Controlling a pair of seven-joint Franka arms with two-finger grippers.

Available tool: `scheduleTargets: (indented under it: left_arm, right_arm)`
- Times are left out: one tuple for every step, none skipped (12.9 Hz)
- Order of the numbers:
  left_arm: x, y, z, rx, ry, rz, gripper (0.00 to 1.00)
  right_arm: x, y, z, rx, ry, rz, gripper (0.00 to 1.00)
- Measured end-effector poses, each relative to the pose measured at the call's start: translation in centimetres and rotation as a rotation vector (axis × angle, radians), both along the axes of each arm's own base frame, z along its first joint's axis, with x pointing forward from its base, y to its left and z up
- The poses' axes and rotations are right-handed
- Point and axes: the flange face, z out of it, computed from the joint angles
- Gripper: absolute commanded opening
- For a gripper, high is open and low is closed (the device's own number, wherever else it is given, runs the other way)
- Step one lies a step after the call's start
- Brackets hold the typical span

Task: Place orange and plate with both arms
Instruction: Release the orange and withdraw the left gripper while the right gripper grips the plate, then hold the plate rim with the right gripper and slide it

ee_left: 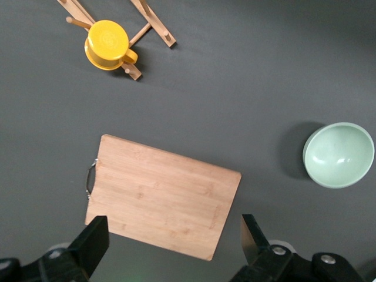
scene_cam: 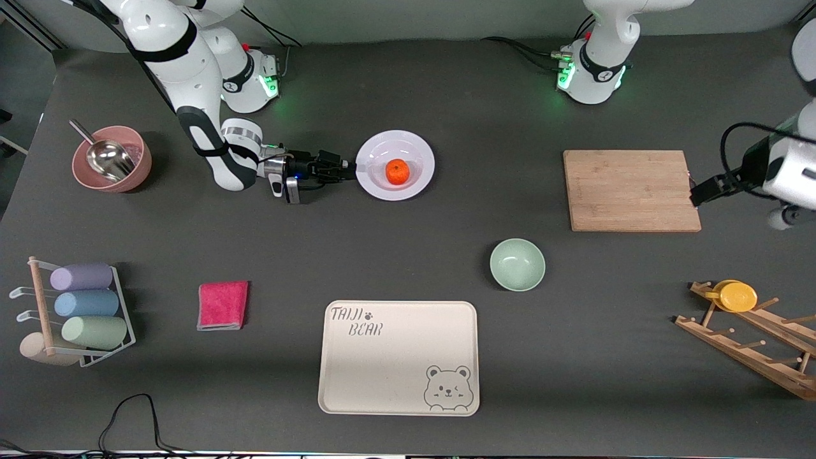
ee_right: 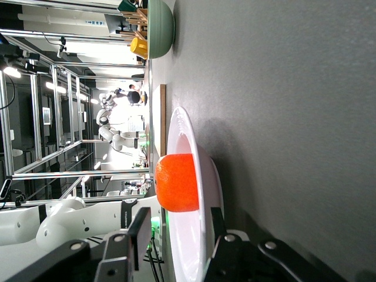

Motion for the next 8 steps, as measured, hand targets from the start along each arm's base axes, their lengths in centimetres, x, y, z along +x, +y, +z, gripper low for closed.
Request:
scheduleTargets:
  left_arm:
    - [-0.9,0.5,0.0,-0.010,0.002,-0.012,1.00]
    - [-1.5,0.6,-0.2,-0.017,0.007,-0.019,1.00]
    - [-1.8,0.5,-0.6,-0.021,0.011,-0.024,1.00]
    - [-2.0,0.4,-1.0,-0.023,0.015,-0.027,1.00]
    - [-2.2,0.4,-1.2,-0.024,0.020,-0.029,1.00]
    - [-2.4,0.4,-1.3,-0.025,0.023,-0.030,1.00]
    - [-2.6,0.4,-1.4,-0.026,0.025,-0.031,1.00]
    - [-2.8,0.4,-1.5,-0.027,0.028,-0.032,1.00]
  right_arm:
    - [0.1,0.2,0.0,0.002,-0.001,0.001,0.48]
    - [0.2,0.4,-0.1,0.002,-0.002,0.002,0.48]
    - [0.3,0.5,-0.1,0.001,-0.003,0.004,0.48]
    - [0.3,0.6,-0.2,0.000,-0.005,0.005,0.47]
    - [0.4,0.7,-0.2,-0.002,-0.006,0.008,0.48]
    - [0.4,0.8,-0.2,-0.007,-0.008,0.011,0.47]
    - [0.4,0.9,-0.1,-0.008,-0.009,0.014,0.47]
    - [0.5,1.0,-0.1,-0.009,-0.010,0.015,0.46]
